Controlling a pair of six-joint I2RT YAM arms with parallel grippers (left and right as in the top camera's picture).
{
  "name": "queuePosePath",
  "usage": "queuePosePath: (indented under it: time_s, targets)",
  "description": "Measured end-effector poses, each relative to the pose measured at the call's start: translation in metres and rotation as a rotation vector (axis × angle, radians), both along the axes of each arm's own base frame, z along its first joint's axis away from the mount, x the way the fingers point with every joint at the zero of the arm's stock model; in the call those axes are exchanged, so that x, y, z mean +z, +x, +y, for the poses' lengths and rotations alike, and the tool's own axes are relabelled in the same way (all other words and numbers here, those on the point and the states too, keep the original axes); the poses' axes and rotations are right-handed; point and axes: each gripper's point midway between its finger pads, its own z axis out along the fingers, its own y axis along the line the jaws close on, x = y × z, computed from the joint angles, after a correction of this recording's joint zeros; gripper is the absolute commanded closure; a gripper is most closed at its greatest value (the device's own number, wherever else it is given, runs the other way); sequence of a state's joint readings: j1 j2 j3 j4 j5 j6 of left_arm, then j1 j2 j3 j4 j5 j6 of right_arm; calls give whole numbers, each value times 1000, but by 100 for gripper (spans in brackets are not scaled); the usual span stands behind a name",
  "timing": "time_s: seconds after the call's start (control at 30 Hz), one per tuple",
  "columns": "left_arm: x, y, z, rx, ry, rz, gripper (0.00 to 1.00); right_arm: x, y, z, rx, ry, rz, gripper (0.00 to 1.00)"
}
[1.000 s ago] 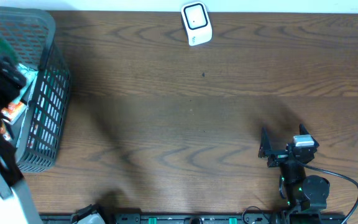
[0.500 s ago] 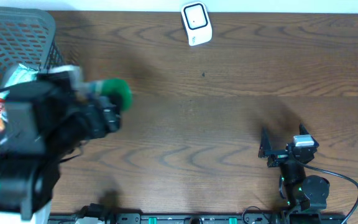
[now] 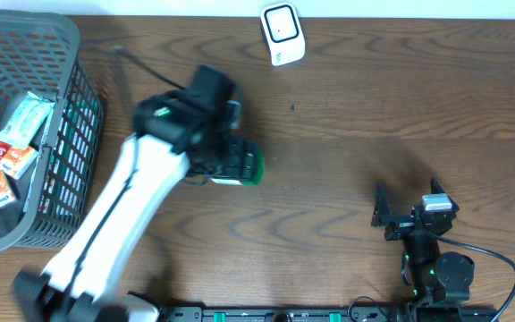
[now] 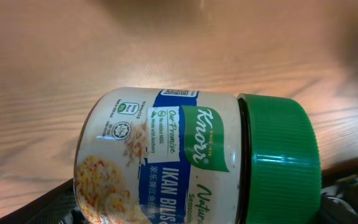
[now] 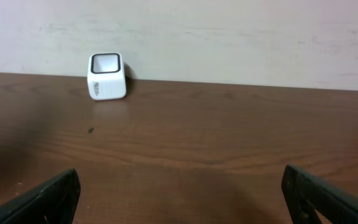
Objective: Scan the item barcode
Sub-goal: 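Lift the jar out of the basket and carry it toward the scanner, then rotate the held jar with the left gripper, turning its label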
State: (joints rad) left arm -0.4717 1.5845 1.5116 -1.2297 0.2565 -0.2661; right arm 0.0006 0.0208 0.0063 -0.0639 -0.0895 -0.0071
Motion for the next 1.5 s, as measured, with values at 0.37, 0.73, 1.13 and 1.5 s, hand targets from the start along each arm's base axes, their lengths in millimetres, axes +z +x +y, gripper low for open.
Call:
queuePosePath:
  time_s: [0.37,0.73,1.13,1.5]
  targets:
    - [-101,23,-73,-141,24,100,21,0,0,0,0,0,0,1]
    - [-133,33,-98,-175,10,79,1,0,0,0,0,0,0,1]
    - [-130,51,-102,-223,-5,-9,1,0,0,0,0,0,0,1]
    - [-133,42,-110,-273,76,-55,1,0,0,0,0,0,0,1]
